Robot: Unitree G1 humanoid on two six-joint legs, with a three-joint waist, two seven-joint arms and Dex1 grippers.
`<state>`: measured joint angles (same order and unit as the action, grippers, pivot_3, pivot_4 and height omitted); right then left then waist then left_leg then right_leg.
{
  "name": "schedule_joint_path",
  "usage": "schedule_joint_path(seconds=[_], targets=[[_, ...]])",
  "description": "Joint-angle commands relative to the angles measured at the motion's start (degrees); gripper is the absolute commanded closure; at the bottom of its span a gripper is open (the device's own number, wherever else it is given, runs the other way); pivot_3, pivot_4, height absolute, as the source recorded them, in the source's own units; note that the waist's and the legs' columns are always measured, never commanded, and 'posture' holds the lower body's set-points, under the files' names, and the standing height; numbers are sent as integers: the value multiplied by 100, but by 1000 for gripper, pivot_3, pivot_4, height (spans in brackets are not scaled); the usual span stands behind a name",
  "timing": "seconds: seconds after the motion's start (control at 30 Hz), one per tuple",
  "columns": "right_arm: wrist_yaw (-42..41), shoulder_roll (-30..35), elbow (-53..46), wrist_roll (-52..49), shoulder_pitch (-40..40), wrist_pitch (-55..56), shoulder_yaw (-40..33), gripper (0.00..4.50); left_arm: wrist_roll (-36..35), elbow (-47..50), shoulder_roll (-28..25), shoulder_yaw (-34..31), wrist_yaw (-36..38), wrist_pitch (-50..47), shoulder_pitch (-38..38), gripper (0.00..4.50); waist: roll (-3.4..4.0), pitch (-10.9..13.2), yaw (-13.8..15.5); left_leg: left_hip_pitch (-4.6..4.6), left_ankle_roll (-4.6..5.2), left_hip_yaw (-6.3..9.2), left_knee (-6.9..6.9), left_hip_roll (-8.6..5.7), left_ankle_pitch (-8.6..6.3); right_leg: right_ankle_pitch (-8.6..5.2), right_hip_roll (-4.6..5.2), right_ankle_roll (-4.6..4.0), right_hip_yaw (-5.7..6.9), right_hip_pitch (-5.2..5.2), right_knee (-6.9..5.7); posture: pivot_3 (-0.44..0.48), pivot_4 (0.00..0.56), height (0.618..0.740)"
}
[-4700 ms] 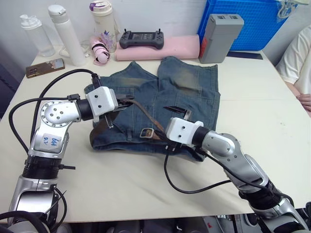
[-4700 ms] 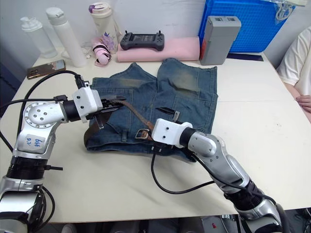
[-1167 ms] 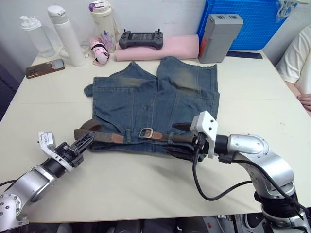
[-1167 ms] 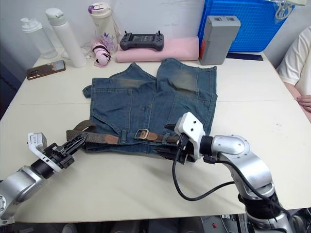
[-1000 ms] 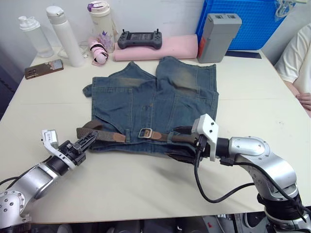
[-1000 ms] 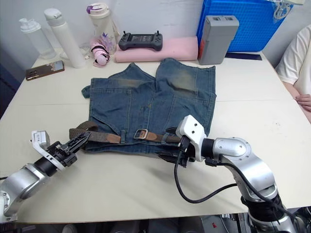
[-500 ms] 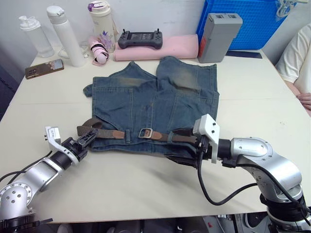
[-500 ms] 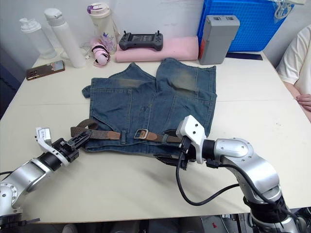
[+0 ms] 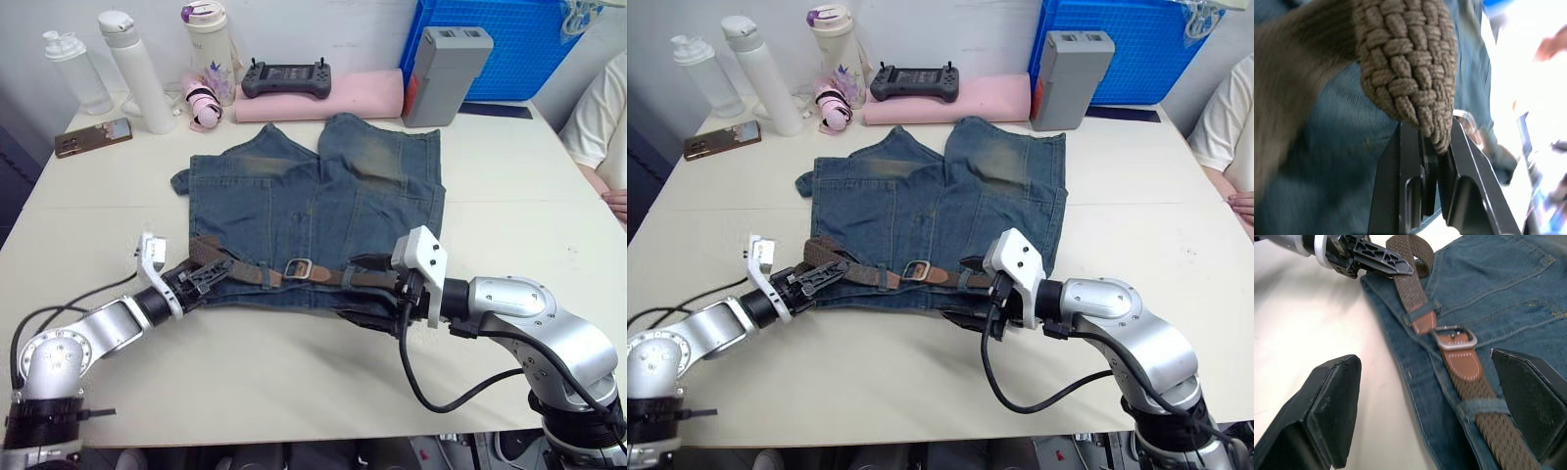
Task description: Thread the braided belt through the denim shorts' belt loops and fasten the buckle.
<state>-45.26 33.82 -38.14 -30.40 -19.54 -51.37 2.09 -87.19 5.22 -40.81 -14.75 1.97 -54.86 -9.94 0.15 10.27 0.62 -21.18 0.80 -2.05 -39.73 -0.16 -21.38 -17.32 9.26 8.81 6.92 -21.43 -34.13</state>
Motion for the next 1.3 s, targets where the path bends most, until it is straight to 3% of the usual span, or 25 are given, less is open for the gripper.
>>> schedule_joint_path(seconds=[0.03,0.2,0.43,0.57,0.67,0.9,1.3], targets=[[24,185,-209,-10,-94,138,101,24,1663,-274,-626,1036,2019,65,-706,4500,0,0,15,0,0,-14,3,-1,0,0,0,0,1,-3,-1,0,150,714],[18,348,-94,330,-108,527,569,24,3397,-865,-836,2069,3876,735,-1421,4500,1,0,58,0,-3,-49,19,0,1,-1,-4,1,8,-10,8,0,150,714],[281,325,177,1184,-94,1302,1171,24,4244,-1383,-37,2283,4712,1015,-1890,4500,0,0,80,-6,-2,-51,28,3,2,-1,0,2,31,-13,13,0,150,714],[361,405,357,1843,-45,1977,1506,24,4275,-1167,269,2135,4898,898,-1782,4500,0,0,84,-10,-1,-39,17,2,3,-1,5,2,41,-10,8,0,150,714],[307,663,634,2796,44,3157,1980,24,4412,-1085,445,2100,4880,902,-1676,4500,0,0,80,-12,0,-36,10,2,3,-1,9,3,43,-7,6,0,150,714],[533,824,1296,4179,75,5148,2350,24,4648,-1095,497,1923,4919,847,-1584,4500,0,0,56,-10,1,-36,-3,6,3,-1,9,3,45,-5,-1,0,150,714],[765,339,2049,5185,91,6186,2407,24,4773,-874,545,1701,4949,654,-1434,4500,-1,0,37,-11,1,-15,-12,10,3,-1,9,2,46,-4,-8,0,150,714]])
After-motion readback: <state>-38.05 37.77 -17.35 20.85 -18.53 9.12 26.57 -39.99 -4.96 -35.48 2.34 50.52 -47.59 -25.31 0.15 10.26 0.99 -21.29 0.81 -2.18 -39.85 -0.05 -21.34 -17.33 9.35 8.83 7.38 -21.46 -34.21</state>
